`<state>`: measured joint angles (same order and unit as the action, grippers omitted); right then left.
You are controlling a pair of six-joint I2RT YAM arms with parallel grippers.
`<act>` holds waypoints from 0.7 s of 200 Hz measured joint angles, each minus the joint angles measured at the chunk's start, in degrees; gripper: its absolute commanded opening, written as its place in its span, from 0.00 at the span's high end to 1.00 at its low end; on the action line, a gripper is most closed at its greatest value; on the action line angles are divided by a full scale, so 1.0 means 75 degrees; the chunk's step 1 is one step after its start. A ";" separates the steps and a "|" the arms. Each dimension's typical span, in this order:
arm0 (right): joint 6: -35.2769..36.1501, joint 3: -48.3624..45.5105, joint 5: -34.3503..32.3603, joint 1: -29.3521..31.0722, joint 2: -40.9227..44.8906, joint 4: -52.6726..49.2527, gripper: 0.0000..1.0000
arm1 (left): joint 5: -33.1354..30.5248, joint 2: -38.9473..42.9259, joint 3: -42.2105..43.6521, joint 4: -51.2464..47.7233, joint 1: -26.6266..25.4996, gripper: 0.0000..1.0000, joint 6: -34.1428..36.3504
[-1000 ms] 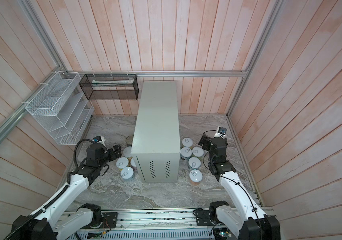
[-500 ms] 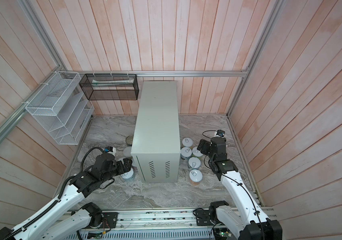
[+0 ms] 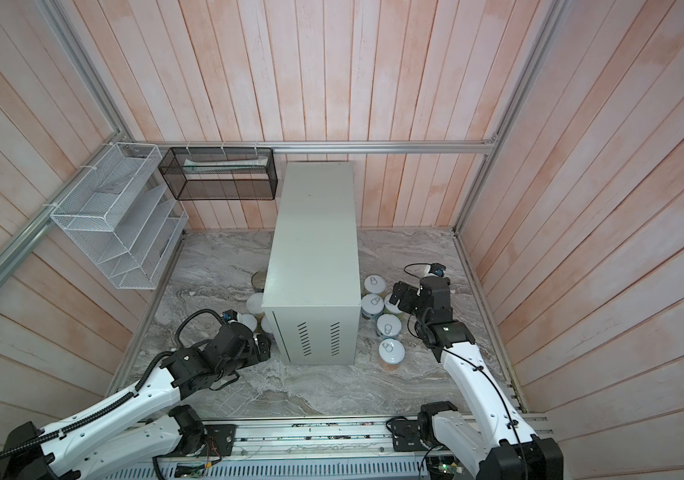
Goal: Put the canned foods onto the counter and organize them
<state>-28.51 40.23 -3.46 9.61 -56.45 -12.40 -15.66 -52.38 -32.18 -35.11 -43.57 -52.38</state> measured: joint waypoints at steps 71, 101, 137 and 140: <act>-0.0006 -0.0003 0.0268 0.0000 -0.0382 0.0256 0.03 | -0.0577 -0.0711 0.0309 0.0577 0.0000 0.01 -0.0134; -0.0044 -0.0017 0.0344 0.0000 -0.0504 0.0347 0.03 | -0.0664 -0.1169 0.0315 0.1090 0.0000 0.03 -0.0073; -0.0058 -0.0026 0.0425 0.0000 -0.0519 0.0484 0.05 | -0.0810 -0.1612 0.0478 0.1629 0.0000 0.06 -0.0020; -0.0058 -0.0026 0.0428 0.0000 -0.0522 0.0493 0.05 | -0.0813 -0.1626 0.0498 0.1661 0.0000 0.06 -0.0020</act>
<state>-28.95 40.03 -0.25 9.61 -60.36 -8.71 -21.76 -64.58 -28.45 -22.65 -43.57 -52.53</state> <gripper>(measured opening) 0.950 0.948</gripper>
